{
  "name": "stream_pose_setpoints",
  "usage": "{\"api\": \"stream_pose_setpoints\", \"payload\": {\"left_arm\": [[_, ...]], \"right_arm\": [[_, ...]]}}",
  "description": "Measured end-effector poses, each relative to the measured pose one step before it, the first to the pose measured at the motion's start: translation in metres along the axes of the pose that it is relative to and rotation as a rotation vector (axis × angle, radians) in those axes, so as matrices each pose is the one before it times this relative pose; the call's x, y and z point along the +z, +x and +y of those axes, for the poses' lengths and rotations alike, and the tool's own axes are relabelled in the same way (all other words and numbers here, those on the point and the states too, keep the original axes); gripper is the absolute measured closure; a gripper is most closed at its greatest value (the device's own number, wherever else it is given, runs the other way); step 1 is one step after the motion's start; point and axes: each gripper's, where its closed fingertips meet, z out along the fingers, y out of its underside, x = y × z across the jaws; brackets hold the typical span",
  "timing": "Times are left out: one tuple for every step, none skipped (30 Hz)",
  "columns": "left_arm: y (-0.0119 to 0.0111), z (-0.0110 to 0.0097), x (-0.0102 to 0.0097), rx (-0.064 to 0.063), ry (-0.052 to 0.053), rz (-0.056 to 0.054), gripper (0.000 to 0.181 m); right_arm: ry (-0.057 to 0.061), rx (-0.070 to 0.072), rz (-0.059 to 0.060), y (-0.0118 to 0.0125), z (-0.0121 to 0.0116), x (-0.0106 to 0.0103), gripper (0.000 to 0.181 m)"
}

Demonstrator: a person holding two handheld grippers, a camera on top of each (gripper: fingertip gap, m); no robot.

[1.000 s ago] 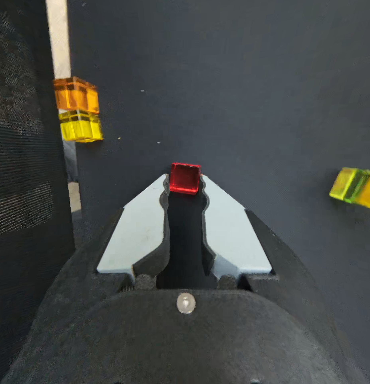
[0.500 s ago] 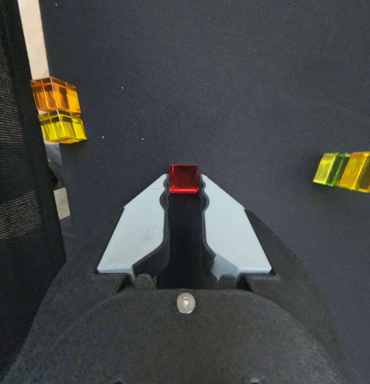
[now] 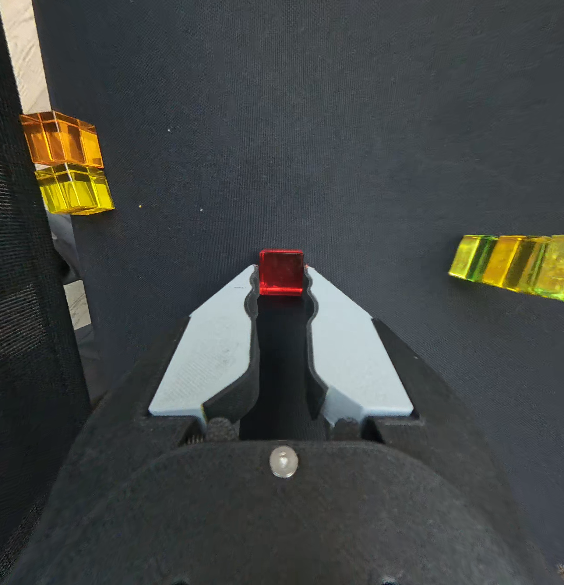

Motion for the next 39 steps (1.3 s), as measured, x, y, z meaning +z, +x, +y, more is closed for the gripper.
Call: {"api": "stream_pose_setpoints", "payload": {"left_arm": [[-0.00017, -0.00015, -0.00015, 0.0009, -0.0004, -0.001, 0.181], [-0.00003, -0.00012, -0.00008, 0.0003, -0.0008, -0.0001, 0.181], [0.0, 0.0, 0.00002, -0.0004, -0.0007, 0.0003, 0.181], [0.00013, 0.00013, 0.00018, -0.0007, -0.0005, 0.0007, 0.181], [0.00007, 0.00018, 0.00024, -0.0007, -0.0009, 0.0005, 0.181], [0.00026, 0.0001, 0.00028, -0.0002, -0.001, 0.0009, 0.181], [0.00014, 0.00018, 0.00013, 0.0006, -0.0005, 0.0003, 0.181], [0.00006, -0.00008, 0.00004, 0.0002, 0.0002, -0.0001, 0.181], [-0.00003, 0.00002, -0.00001, -0.0008, 0.0005, 0.0006, 0.181], [0.00011, 0.00002, 0.00008, -0.0016, 0.0005, 0.0014, 0.181], [-0.00002, 0.00006, 0.00006, -0.0018, 0.0005, 0.001, 0.181], [0.0001, 0.00005, 0.00005, -0.0013, 0.0006, 0.0004, 0.181], [0.00003, 0.0001, 0.00011, -0.0004, 0.0002, 0.0005, 0.181], [0.00008, 0.00006, 0.00004, -0.0001, 0.0002, 0.0002, 0.181], [-0.00008, -0.0001, -0.00013, 0.0004, 0.0009, -0.0008, 0.181], [-0.00029, -0.00008, -0.00014, 0.0009, 0.0011, -0.0015, 0.181], [0.00002, -0.00002, -0.00019, 0.0005, 0.001, -0.0006, 0.181], [-0.00005, -0.00004, -0.00015, -0.0009, 0.0011, 0.0, 0.181], [0.00006, 0.00005, -0.00004, -0.0011, 0.0011, 0.0006, 0.181], [0.00011, 0.00014, 0.00007, -0.0005, 0.0006, 0.0005, 0.181], [0.00009, 0.00002, 0.00005, 0.0002, 0.0001, -0.0002, 0.181], [0.00003, -0.00007, -0.00006, 0.0007, -0.0001, -0.0009, 0.181], [0.00004, 0.00001, -0.00003, 0.0012, -0.0001, -0.0009, 0.181], [0.00007, 0.00001, 0.00006, 0.0009, -0.0001, -0.0006, 0.181], [0.00008, 0.00001, 0.0, 0.0001, -0.0004, 0.0, 0.181], [0.00009, 0.00009, 0.00011, 0.0001, -0.0005, 0.0, 0.181], [0.00006, -0.00008, -0.00005, 0.0005, 0.0, -0.0007, 0.181], [-0.00004, -0.00005, -0.00007, 0.0007, 0.0001, -0.0008, 0.181], [0.00008, 0.00005, 0.00004, 0.0002, -0.0001, -0.0003, 0.181], [0.00006, 0.00001, -0.00001, -0.0004, -0.0001, 0.0002, 0.181], [0.00007, 0.00001, 0.00009, -0.0006, -0.0001, 0.0004, 0.181], [0.00007, 0.00008, 0.00012, -0.0001, 0.0, 0.0004, 0.181], [0.00005, -0.00003, 0.00001, -0.0004, 0.0002, 0.0002, 0.181], [0.00012, 0.00008, 0.00012, -0.0005, 0.0, 0.0005, 0.181], [0.00006, 0.00007, 0.00012, 0.0001, 0.0001, 0.0004, 0.181], [0.00004, 0.00003, -0.00003, 0.0001, 0.0005, -0.0002, 0.181], [-0.00011, 0.00001, 0.0, -0.0005, 0.0006, 0.0002, 0.181], [-0.00006, 0.00004, -0.00002, -0.0008, 0.0004, 0.0004, 0.181], [-0.00004, -0.00002, -0.00008, -0.0004, 0.0005, -0.0001, 0.181]], "right_arm": [[0.0011, 0.0033, 0.0096, 0.00193, -0.00007, -0.00144, 0.157], [0.0014, 0.002, 0.0056, 0.00117, -0.0001, -0.00109, 0.157], [-0.0004, 0.0011, 0.003, 0.00053, 0.00013, -0.00058, 0.157], [-0.0012, -0.0007, 0.0052, 0.00075, 0.00035, -0.00026, 0.157], [-0.0009, -0.0012, 0.0053, 0.00077, 0.00023, 0.0, 0.157], [0.0008, 0.0014, 0.001, 0.00004, -0.00008, 0.00015, 0.157], [0.0019, 0.0043, -0.0026, -0.00061, -0.00032, 0.00026, 0.157], [0.0011, 0.0036, -0.0019, -0.00047, -0.0001, 0.00048, 0.157], [-0.0002, 0.0011, 0.0001, -0.00041, -0.00002, 0.00053, 0.157], [-0.0008, 0.0003, 0.0001, -0.00043, -0.00003, 0.00041, 0.157], [-0.0002, 0.0003, 0.0003, -0.00031, -0.00025, -0.00014, 0.157], [0.0024, 0.0007, 0.0013, 0.0001, -0.00116, -0.00135, 0.157], [0.0082, 0.0022, 0.0028, 0.00086, -0.00248, -0.00287, 0.157], [0.0144, 0.0053, 0.0041, 0.00188, -0.00383, -0.00459, 0.157], [0.0186, 0.0119, 0.0043, 0.00296, -0.00479, -0.00595, 0.157], [0.0219, 0.02, 0.0036, 0.00426, -0.00554, -0.0073, 0.157], [0.0245, 0.0235, 0.0066, 0.00603, -0.00618, -0.00823, 0.157], [0.0256, 0.023, 0.0128, 0.00814, -0.00679, -0.00898, 0.157], [0.0246, 0.0232, 0.0157, 0.00993, -0.00702, -0.00932, 0.157], [0.0227, 0.0219, 0.0148, 0.01085, -0.0071, -0.00892, 0.157], [0.0185, 0.0179, 0.0134, 0.01154, -0.00653, -0.00804, 0.157], [0.0129, 0.0136, 0.0112, 0.01144, -0.0056, -0.00677, 0.157], [0.0092, 0.008, 0.0063, 0.01074, -0.005, -0.00554, 0.157], [0.0045, 0.0016, 0.0022, 0.00972, -0.00409, -0.00405, 0.157], [-0.0039, -0.003, -0.0016, 0.00832, -0.0024, -0.0024, 0.157], [-0.0121, -0.0056, -0.0053, 0.00676, -0.00081, -0.00074, 0.157], [-0.0147, -0.0081, -0.0033, 0.00585, 0.00029, 0.00064, 0.157], [-0.0175, -0.01, -0.0016, 0.00463, 0.0013, 0.00172, 0.157], [-0.0193, -0.0118, -0.0032, 0.00311, 0.00179, 0.00263, 0.157], [-0.0144, -0.0155, -0.0043, 0.00146, 0.00101, 0.00268, 0.157], [-0.0124, -0.0169, -0.0012, 0.00091, 0.00069, 0.00276, 0.157], [-0.012, -0.0139, 0.0028, 0.00111, 0.00066, 0.00262, 0.157], [-0.0067, -0.0081, 0.0008, 0.00046, -0.00009, 0.00198, 0.157], [0.0012, -0.0021, -0.004, -0.00026, -0.00121, 0.00134, 0.157], [0.0041, 0.0019, -0.0059, -0.0006, -0.00158, 0.00088, 0.157], [0.0027, 0.0028, -0.0048, -0.00069, -0.00093, 0.00089, 0.157], [0.0, 0.0024, -0.0037, -0.00062, -0.00022, 0.00099, 0.157], [-0.0016, 0.0016, -0.0012, -0.00043, 0.00061, 0.00136, 0.157], [-0.004, 0.0006, 0.0003, -0.00017, 0.00144, 0.00173, 0.157]]}}
